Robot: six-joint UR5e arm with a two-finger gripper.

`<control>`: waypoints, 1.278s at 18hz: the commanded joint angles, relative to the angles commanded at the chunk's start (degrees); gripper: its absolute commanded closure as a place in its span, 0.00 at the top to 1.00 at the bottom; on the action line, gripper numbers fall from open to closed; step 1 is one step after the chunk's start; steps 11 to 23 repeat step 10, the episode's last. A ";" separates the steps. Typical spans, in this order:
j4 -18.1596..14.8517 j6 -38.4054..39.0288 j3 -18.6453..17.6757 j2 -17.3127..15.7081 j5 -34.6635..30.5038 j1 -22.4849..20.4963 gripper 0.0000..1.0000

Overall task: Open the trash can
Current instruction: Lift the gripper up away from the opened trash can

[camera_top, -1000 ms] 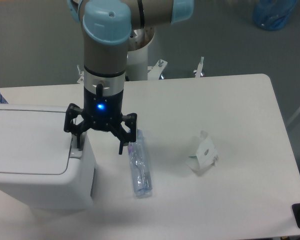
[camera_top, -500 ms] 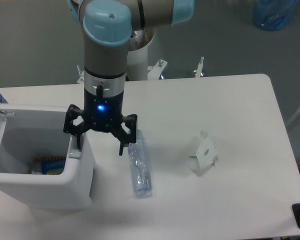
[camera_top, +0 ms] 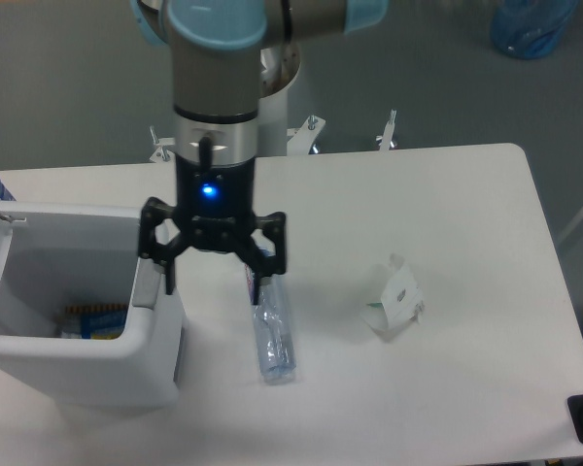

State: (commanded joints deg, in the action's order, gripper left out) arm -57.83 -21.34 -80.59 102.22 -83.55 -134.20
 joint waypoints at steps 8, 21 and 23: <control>-3.87 -21.88 -3.16 -0.62 -11.37 -4.57 1.00; -4.05 -24.52 -3.78 -0.71 -11.54 -5.46 1.00; -4.05 -24.52 -3.78 -0.71 -11.54 -5.46 1.00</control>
